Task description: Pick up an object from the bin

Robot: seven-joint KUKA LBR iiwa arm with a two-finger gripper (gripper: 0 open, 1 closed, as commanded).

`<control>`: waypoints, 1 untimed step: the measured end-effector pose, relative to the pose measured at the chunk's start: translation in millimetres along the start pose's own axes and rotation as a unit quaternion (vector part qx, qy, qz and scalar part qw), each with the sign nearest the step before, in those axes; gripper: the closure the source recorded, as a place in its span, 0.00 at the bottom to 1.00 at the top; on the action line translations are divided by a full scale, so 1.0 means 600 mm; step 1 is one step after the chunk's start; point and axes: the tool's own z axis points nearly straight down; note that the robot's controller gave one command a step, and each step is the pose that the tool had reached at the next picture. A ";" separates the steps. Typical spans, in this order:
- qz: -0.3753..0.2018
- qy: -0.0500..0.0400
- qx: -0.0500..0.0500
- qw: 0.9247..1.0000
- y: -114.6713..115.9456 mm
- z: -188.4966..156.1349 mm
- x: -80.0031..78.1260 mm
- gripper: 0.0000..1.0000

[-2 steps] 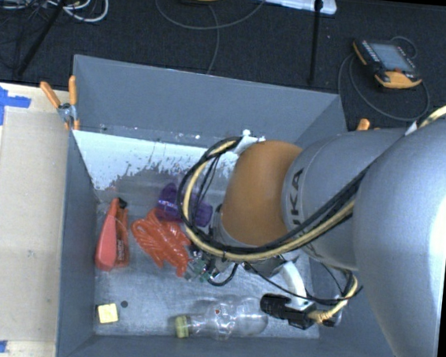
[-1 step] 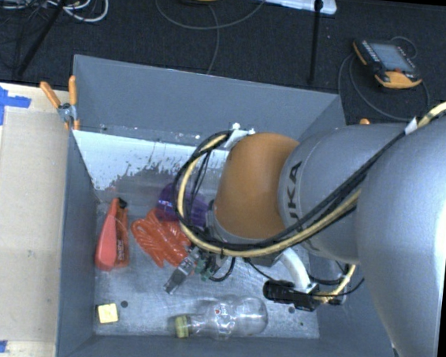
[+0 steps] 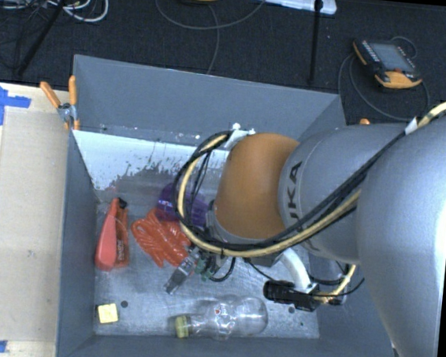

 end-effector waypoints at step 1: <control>0.116 0.001 0.001 0.993 -0.037 0.073 -0.048 1.00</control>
Offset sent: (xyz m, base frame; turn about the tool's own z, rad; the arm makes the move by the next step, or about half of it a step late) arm 0.0000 0.0000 0.0000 0.0000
